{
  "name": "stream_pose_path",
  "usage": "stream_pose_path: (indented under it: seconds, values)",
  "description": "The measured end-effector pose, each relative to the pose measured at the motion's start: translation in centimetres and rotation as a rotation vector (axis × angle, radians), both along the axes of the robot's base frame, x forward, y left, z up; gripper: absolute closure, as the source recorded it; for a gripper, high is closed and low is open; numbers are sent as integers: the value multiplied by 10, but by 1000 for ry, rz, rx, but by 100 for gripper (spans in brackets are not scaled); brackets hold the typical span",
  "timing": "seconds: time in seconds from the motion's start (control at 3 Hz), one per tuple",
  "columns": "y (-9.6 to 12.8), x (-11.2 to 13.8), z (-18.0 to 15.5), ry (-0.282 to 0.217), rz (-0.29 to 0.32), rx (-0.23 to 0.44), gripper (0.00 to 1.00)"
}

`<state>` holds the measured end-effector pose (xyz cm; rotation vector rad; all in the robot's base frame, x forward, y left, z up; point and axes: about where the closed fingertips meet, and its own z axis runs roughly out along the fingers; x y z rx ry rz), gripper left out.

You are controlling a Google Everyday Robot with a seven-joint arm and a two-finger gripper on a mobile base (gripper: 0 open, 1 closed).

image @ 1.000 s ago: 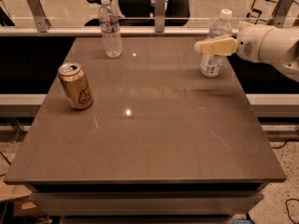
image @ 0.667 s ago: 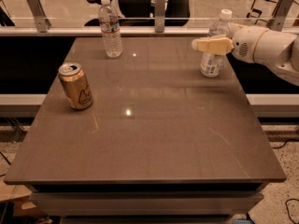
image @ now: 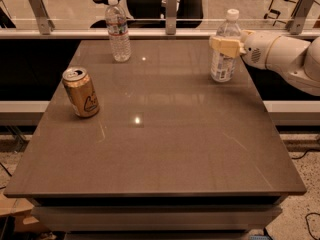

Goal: Move blue plastic bottle near water bottle

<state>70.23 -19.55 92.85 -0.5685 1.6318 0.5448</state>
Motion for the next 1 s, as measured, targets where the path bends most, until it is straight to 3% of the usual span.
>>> stream_pose_path:
  seconds: [0.33, 0.67, 1.0]
  values:
    - [4, 2, -1, -2, 14, 17, 87]
    - [8, 4, 14, -15, 52, 14, 100]
    - [18, 5, 38, -24, 114, 3, 100]
